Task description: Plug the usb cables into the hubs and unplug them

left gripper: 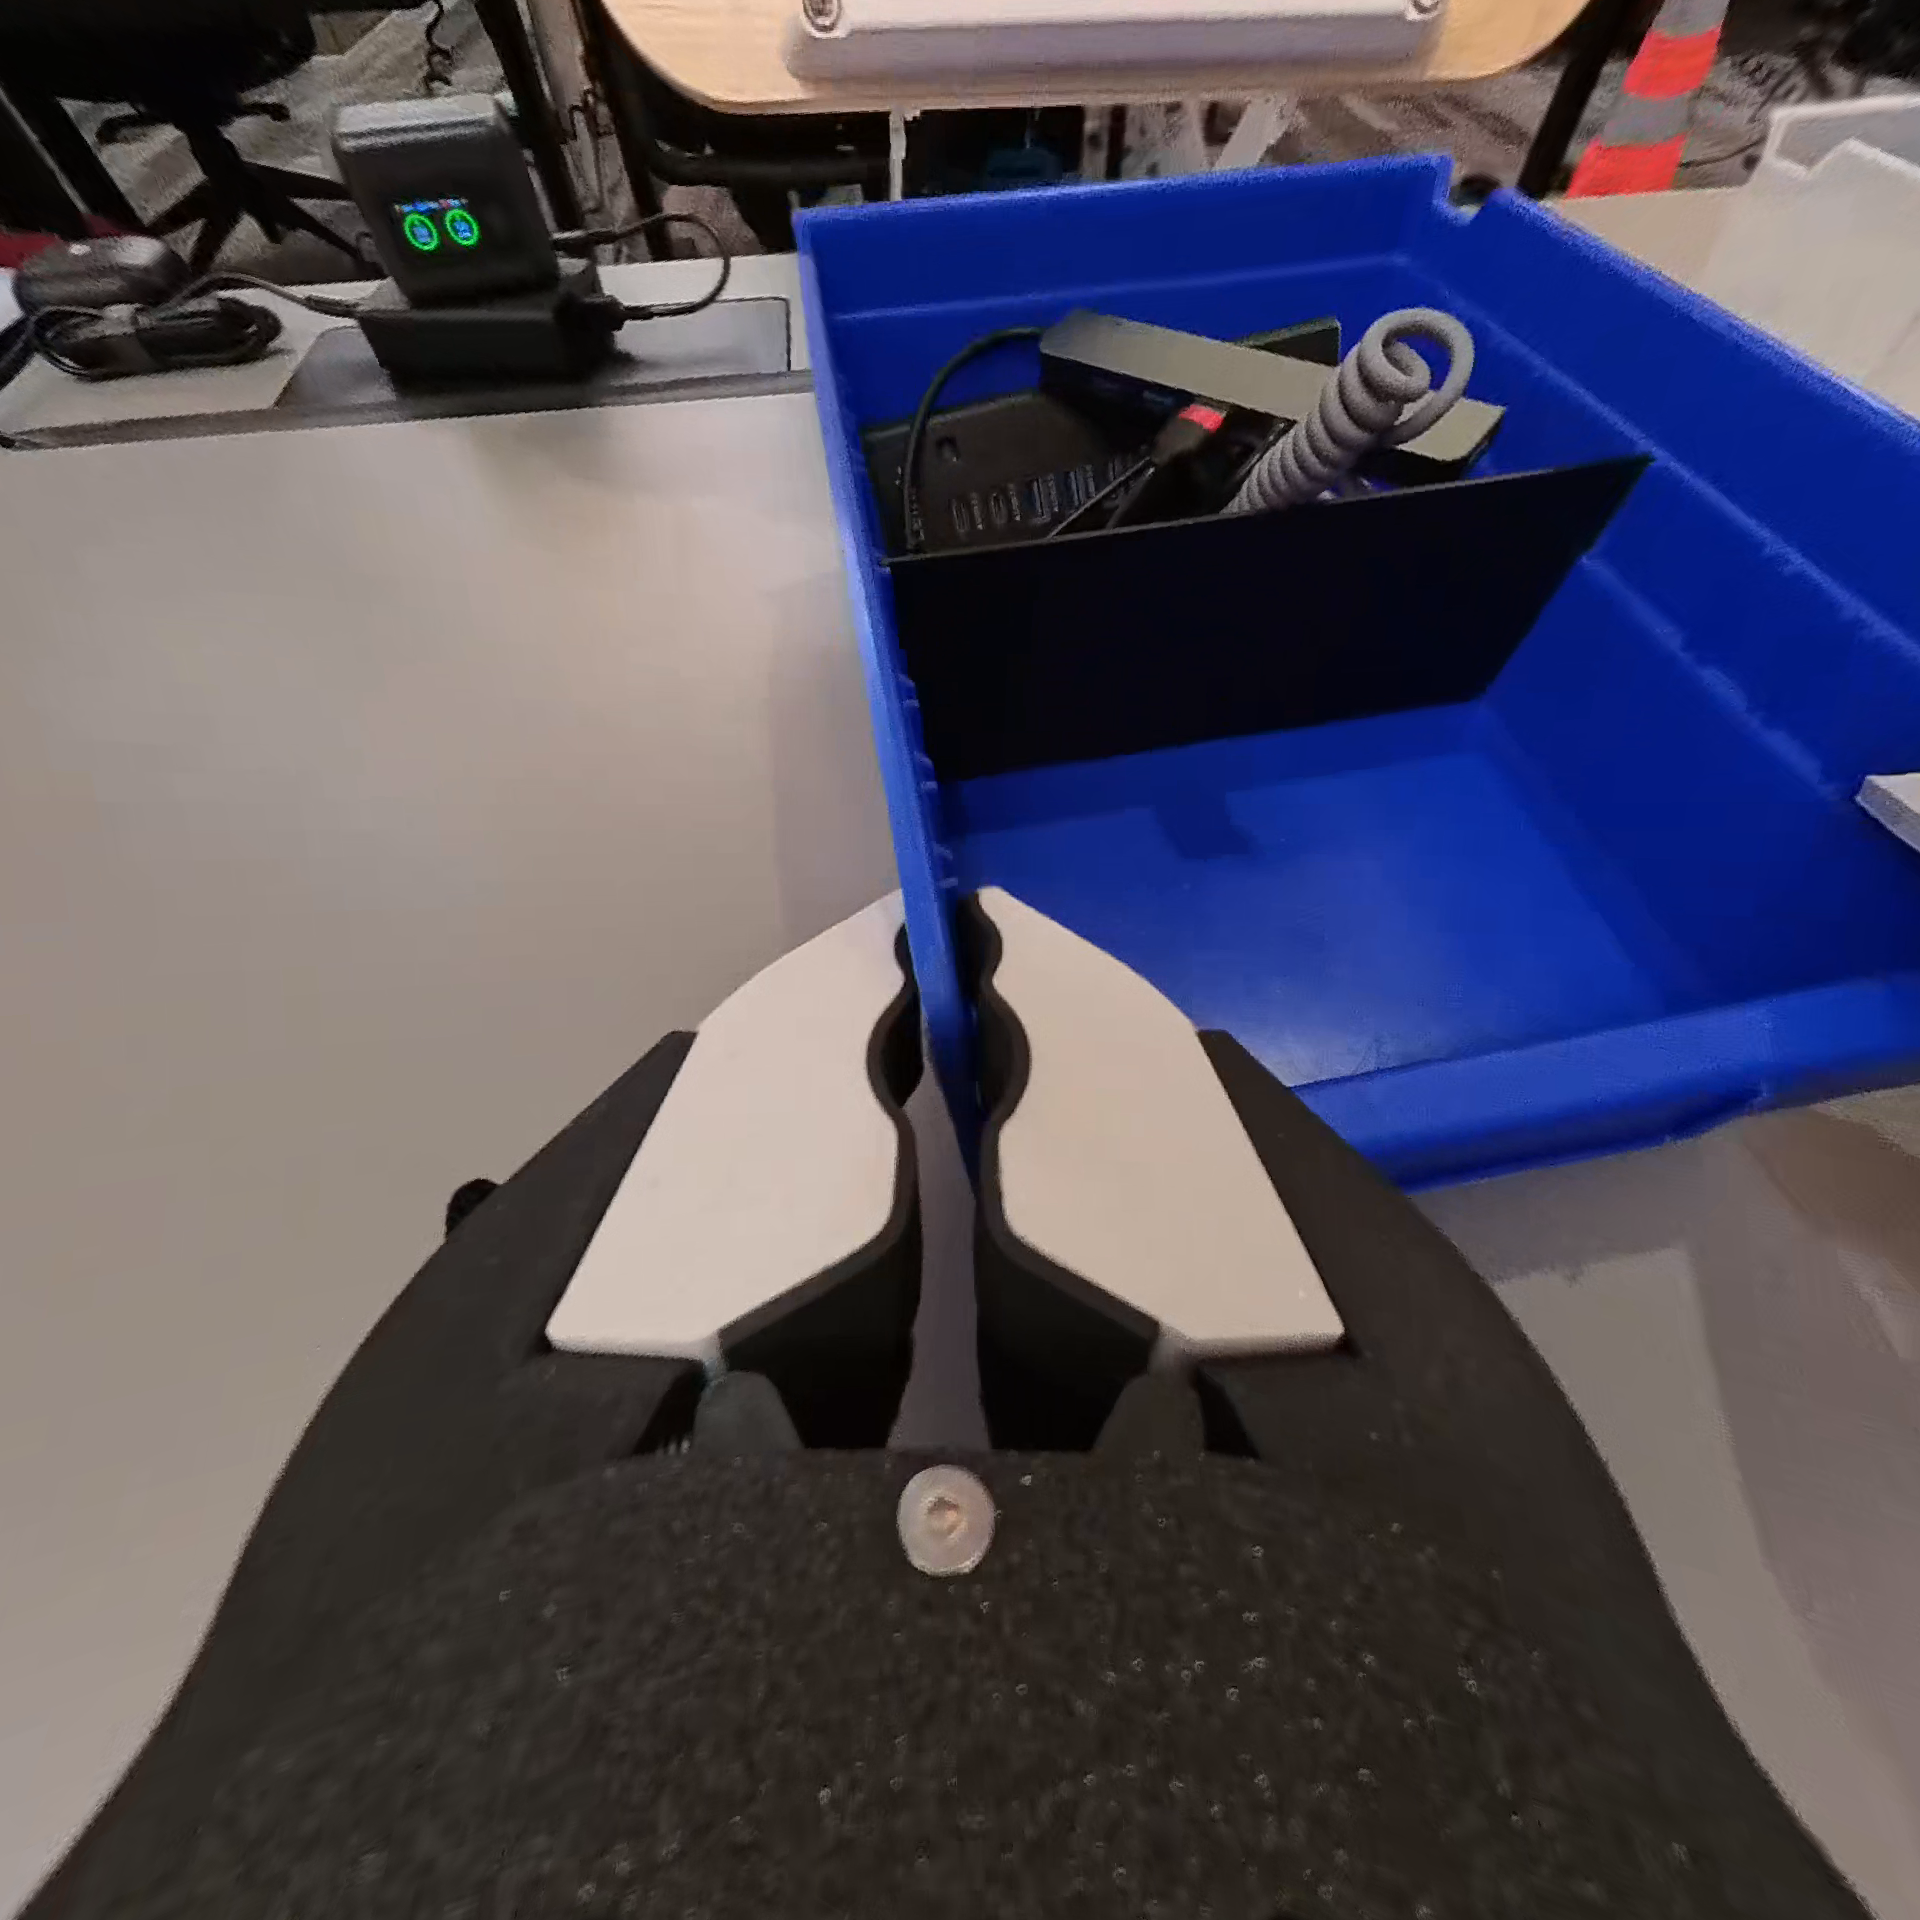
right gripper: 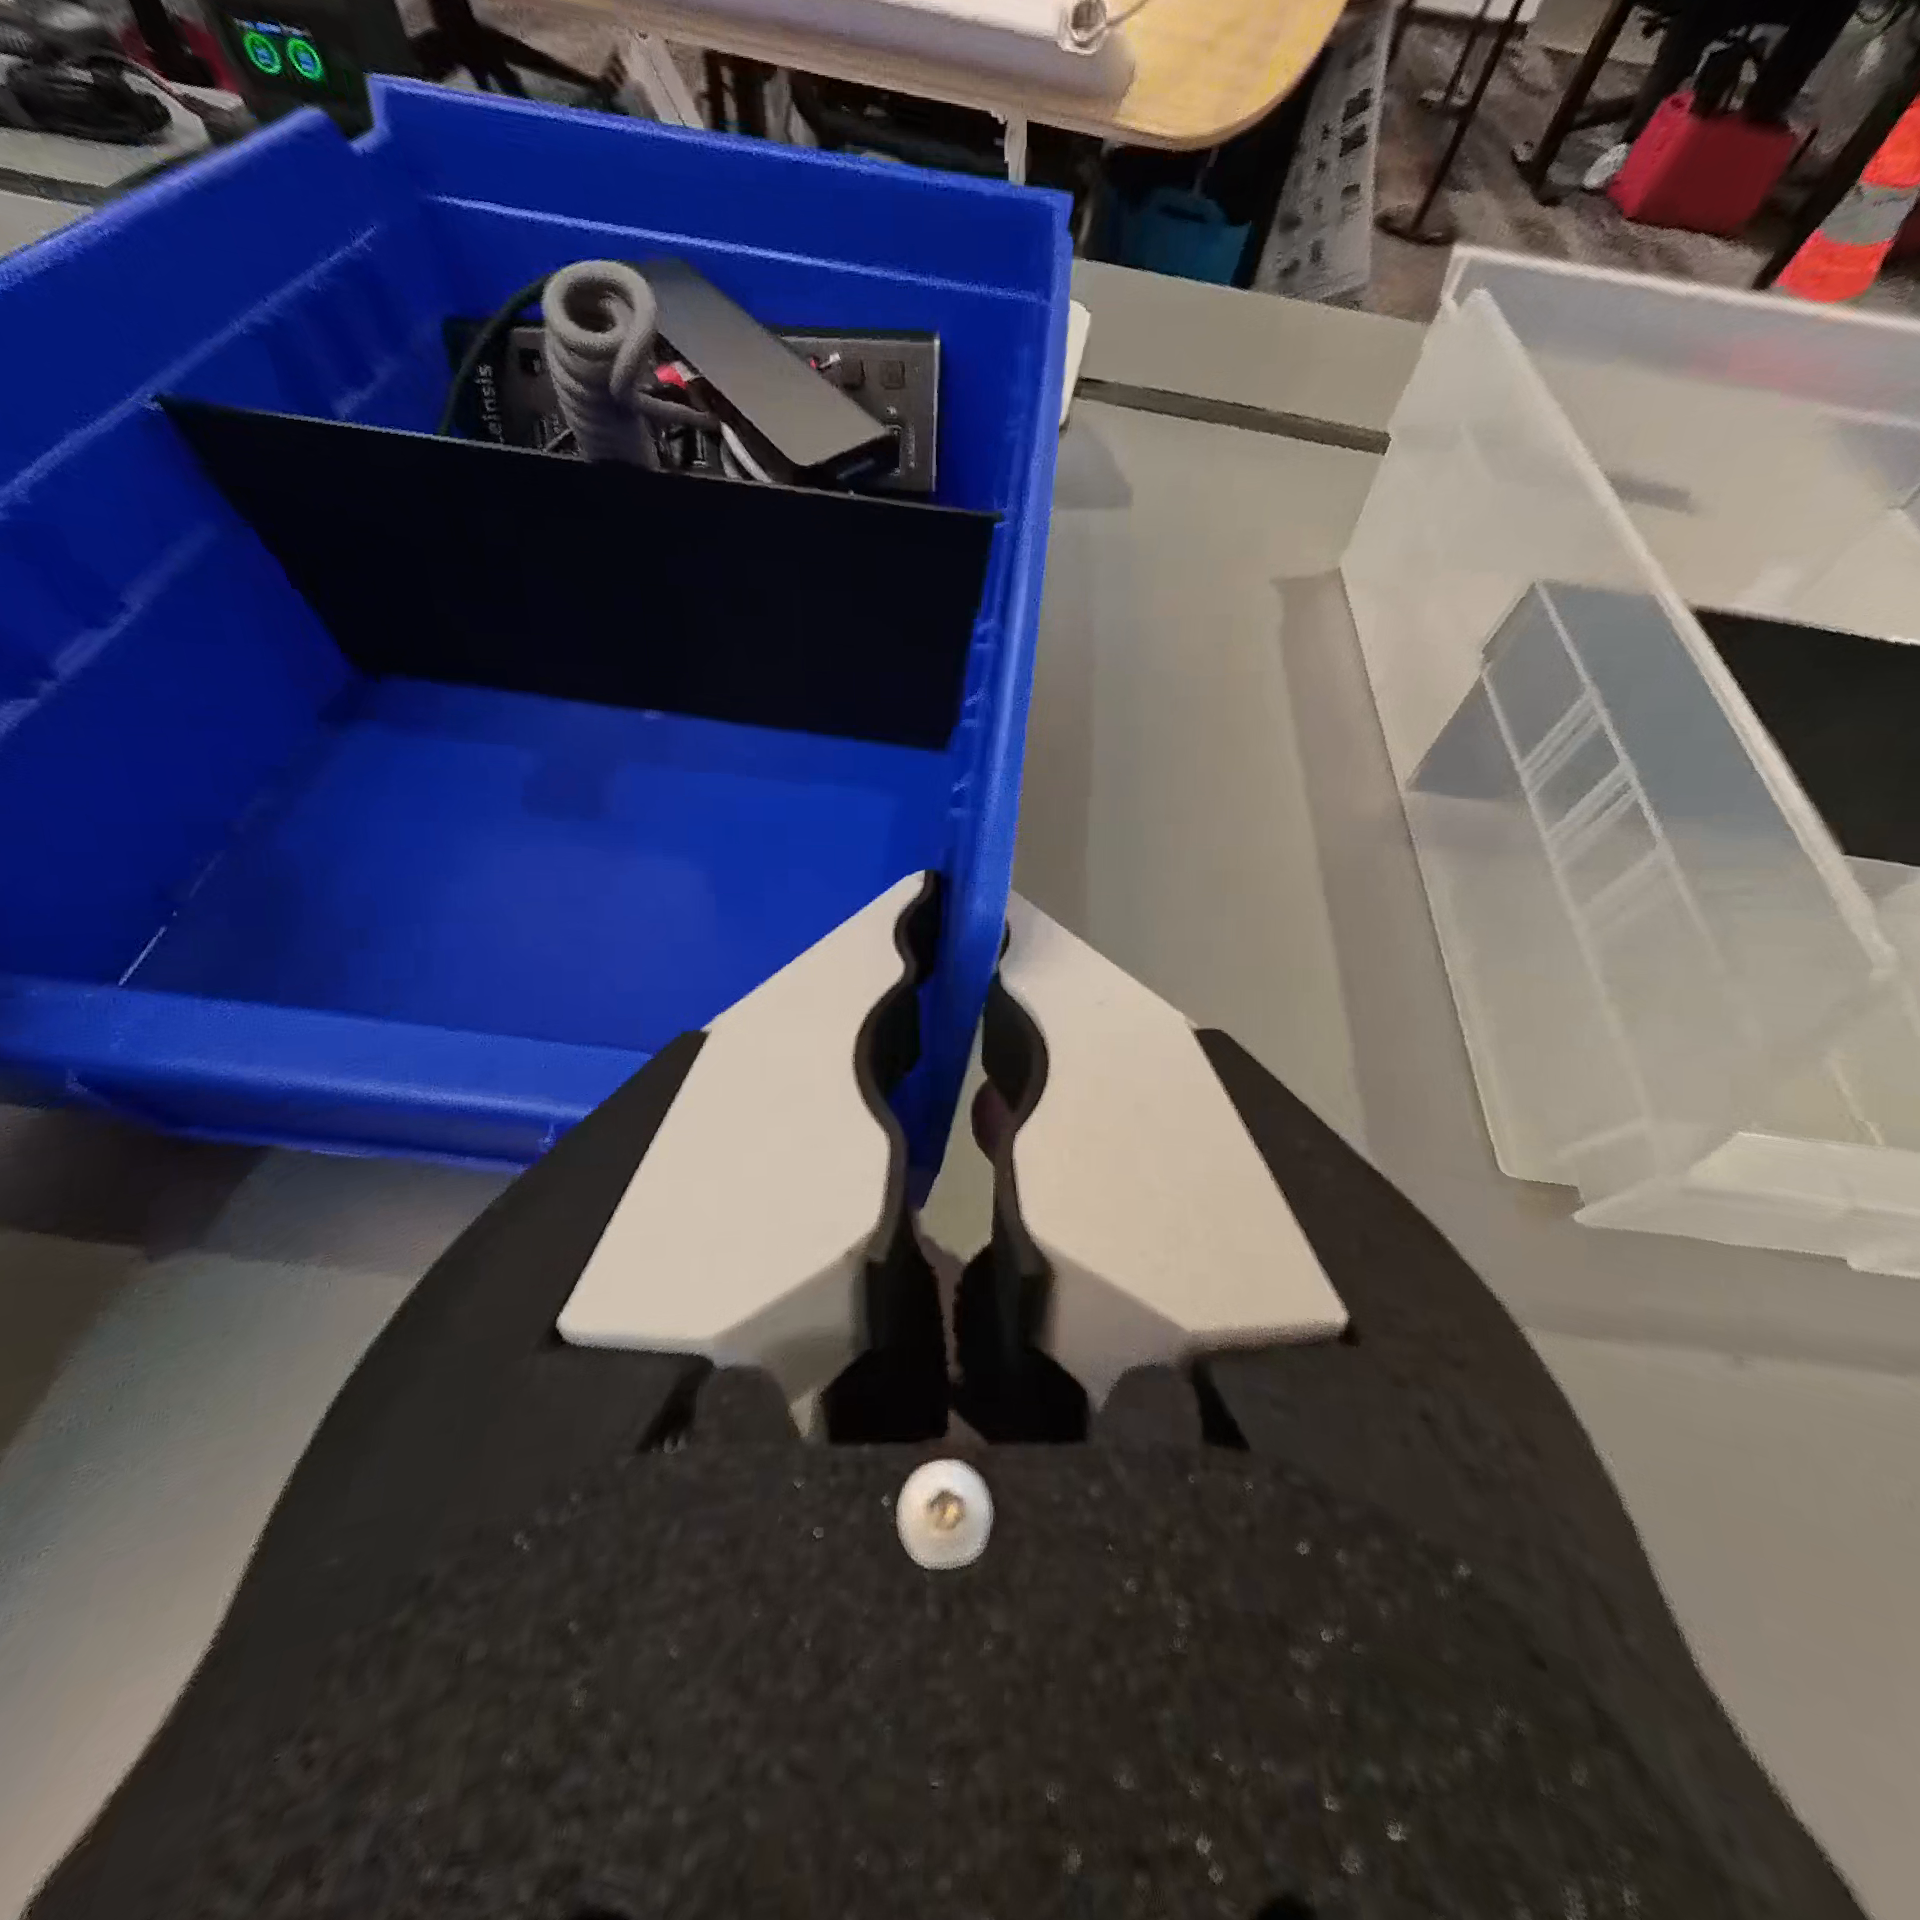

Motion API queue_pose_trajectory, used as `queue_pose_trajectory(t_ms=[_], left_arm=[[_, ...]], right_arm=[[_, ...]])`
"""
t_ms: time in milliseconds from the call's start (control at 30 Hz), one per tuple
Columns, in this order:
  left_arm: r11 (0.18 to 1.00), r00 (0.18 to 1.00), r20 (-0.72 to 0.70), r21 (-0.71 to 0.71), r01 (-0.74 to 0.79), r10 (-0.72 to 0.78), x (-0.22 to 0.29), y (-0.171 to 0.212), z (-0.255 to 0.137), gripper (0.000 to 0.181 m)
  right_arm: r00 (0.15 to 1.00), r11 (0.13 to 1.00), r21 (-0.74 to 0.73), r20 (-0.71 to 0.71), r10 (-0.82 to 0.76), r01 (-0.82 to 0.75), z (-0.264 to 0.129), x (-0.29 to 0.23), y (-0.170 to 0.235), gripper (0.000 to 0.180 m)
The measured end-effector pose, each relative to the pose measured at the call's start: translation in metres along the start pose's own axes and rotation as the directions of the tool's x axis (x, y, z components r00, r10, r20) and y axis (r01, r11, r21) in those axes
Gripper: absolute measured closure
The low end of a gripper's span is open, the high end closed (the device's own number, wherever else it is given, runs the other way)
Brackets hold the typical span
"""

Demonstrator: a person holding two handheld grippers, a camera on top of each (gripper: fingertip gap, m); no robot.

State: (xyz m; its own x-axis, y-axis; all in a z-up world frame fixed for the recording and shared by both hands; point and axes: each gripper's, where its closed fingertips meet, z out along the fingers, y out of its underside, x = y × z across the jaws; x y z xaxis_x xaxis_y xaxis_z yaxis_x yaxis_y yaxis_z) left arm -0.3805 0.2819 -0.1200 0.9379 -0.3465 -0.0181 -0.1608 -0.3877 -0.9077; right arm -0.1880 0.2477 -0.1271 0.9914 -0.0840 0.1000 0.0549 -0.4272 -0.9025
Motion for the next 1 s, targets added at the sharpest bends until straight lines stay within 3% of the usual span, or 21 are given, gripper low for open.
queue_pose_trajectory(t_ms=[200,433,567,833,1000], left_arm=[[0.998,0.998,0.054,0.043,-0.040,0.038,-0.060,-0.016,-0.013,0.178],[0.999,0.993,0.108,0.030,0.041,-0.044,-0.195,-0.005,-0.029,0.178],[0.998,0.992,0.108,0.036,0.056,-0.059,-0.245,0.003,-0.026,0.178],[0.993,0.990,0.095,0.071,0.095,-0.101,-0.273,0.009,-0.016,0.178],[0.995,0.988,0.148,0.090,0.038,-0.051,-0.276,0.006,-0.020,0.173]], right_arm=[[1.000,0.998,0.057,0.022,0.008,-0.009,0.001,-0.056,-0.028,0.177],[0.992,0.993,0.111,0.110,-0.057,0.045,0.018,-0.190,-0.051,0.176],[0.994,0.990,0.135,0.100,-0.051,0.037,0.028,-0.239,-0.051,0.175],[0.974,0.994,0.107,0.226,0.001,-0.025,0.036,-0.270,-0.048,0.170],[0.891,0.996,0.080,0.447,-0.077,0.046,-0.001,-0.261,-0.041,0.151]])
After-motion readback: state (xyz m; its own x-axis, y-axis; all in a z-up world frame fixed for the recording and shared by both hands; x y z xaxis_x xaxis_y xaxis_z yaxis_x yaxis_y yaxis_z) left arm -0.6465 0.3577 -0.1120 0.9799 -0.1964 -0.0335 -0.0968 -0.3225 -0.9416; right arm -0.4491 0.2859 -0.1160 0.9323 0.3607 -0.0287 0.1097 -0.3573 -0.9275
